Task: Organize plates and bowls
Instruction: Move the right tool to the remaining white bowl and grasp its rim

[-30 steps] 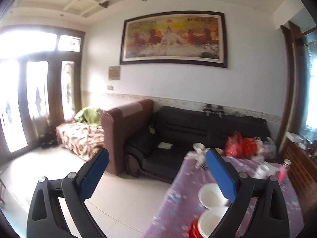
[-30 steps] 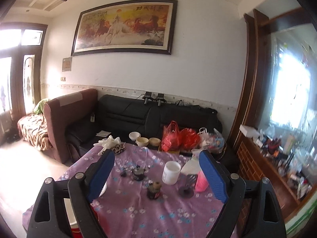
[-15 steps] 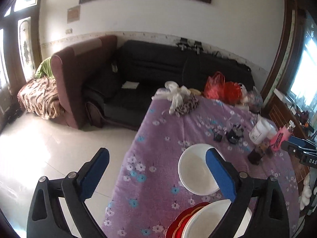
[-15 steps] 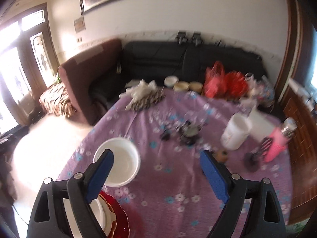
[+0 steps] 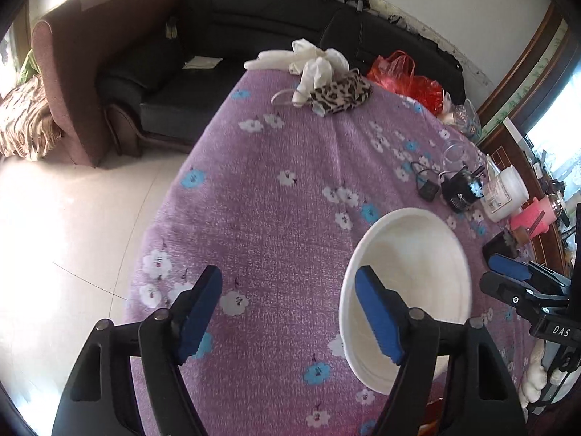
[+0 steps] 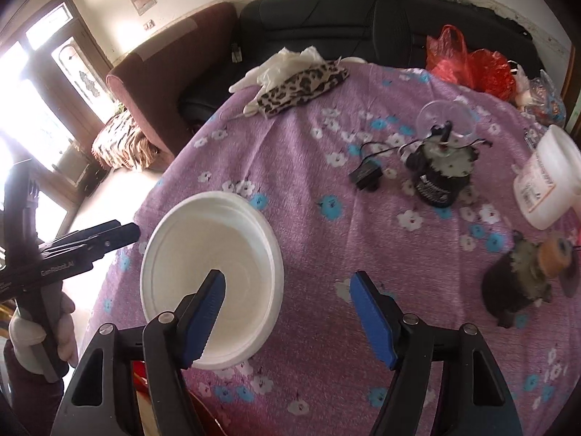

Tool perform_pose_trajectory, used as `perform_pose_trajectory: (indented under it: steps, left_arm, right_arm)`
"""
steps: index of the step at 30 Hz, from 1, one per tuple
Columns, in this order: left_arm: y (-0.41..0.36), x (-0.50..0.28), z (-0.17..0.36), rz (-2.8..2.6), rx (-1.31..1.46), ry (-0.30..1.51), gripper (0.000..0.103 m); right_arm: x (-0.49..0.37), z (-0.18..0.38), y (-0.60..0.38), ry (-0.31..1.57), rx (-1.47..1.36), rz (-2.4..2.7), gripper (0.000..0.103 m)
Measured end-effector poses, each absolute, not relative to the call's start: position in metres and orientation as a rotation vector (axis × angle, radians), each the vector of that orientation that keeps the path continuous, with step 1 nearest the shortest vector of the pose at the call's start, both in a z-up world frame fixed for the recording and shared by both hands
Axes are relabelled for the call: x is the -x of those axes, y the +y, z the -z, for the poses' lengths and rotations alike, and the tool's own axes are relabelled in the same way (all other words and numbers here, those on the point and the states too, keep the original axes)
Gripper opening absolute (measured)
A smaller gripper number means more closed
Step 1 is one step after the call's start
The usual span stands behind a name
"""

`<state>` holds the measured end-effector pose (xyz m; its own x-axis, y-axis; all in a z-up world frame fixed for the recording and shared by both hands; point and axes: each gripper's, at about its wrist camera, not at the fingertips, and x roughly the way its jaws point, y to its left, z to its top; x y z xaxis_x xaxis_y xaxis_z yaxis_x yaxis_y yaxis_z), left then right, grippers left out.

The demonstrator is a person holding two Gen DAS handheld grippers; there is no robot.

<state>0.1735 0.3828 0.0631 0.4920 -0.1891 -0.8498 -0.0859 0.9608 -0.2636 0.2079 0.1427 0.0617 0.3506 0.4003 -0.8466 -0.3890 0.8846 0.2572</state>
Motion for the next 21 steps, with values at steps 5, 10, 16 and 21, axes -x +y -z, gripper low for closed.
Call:
perform_pose_trajectory:
  steps: [5,10,16,21]
  left_arm:
    - [0.382,-0.179,-0.049,0.09,0.303,1.076,0.076]
    - [0.38,-0.181,-0.041,0.115,0.316,1.089,0.076]
    - [0.371,-0.18,-0.034,0.139,0.302,1.105,0.075]
    - [0.358,-0.181,-0.028,0.156,0.256,1.134,0.044]
  right_arm:
    - [-0.212,-0.046,0.155,1.122,0.001,-0.52,0.076]
    - [-0.215,-0.031,0.161,1.147,-0.003,-0.534,0.071]
    - [-0.216,-0.023,0.164,1.163,-0.005,-0.536,0.068]
    - [-0.215,-0.02,0.167,1.173,-0.003,-0.543,0.062]
